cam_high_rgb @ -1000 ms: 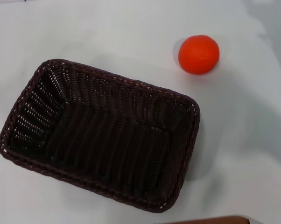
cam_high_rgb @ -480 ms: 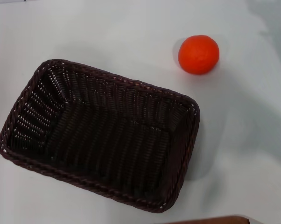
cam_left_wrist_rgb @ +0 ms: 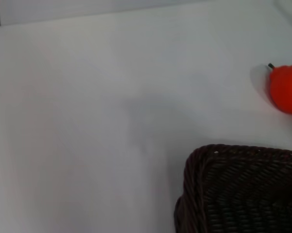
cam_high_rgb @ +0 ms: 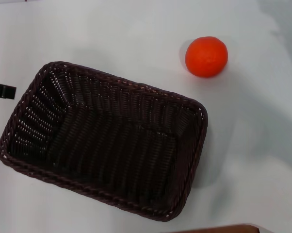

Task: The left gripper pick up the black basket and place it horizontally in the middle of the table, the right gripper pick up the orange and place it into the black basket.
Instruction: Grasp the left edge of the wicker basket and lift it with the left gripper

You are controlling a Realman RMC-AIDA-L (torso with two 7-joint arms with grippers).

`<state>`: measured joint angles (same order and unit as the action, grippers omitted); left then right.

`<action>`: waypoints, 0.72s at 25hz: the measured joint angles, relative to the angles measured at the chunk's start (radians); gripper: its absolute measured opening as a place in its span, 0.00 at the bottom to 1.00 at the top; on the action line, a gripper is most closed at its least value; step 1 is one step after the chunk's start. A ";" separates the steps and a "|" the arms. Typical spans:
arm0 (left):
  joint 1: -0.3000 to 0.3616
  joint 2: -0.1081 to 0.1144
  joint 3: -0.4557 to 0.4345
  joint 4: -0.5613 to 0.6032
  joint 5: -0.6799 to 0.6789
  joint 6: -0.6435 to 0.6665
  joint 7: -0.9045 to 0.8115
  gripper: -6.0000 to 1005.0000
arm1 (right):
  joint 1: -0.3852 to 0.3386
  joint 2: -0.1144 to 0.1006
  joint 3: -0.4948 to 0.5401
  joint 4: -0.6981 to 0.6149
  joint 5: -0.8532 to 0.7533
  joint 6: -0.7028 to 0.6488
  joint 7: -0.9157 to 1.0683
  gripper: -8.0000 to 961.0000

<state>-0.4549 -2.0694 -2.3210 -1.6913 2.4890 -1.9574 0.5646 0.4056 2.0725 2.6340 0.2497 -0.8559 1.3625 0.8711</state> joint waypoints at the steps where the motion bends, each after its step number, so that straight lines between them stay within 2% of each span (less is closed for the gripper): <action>1: 0.000 -0.005 0.007 -0.001 0.006 0.005 0.000 0.80 | 0.000 0.000 0.000 0.000 0.000 0.000 0.000 0.75; 5: 0.002 -0.032 0.042 0.004 0.062 0.049 0.015 0.80 | 0.001 -0.001 0.002 0.003 0.000 -0.002 -0.001 0.75; 8: 0.004 -0.043 0.070 0.032 0.089 0.081 0.026 0.80 | 0.002 -0.001 0.005 0.003 0.000 -0.008 -0.005 0.75; 18: -0.007 -0.055 0.129 0.125 0.107 0.106 0.035 0.80 | 0.004 -0.002 0.009 0.003 0.000 -0.020 -0.008 0.75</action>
<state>-0.4618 -2.1242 -2.1922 -1.5667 2.5956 -1.8516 0.5993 0.4095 2.0709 2.6432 0.2531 -0.8559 1.3422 0.8636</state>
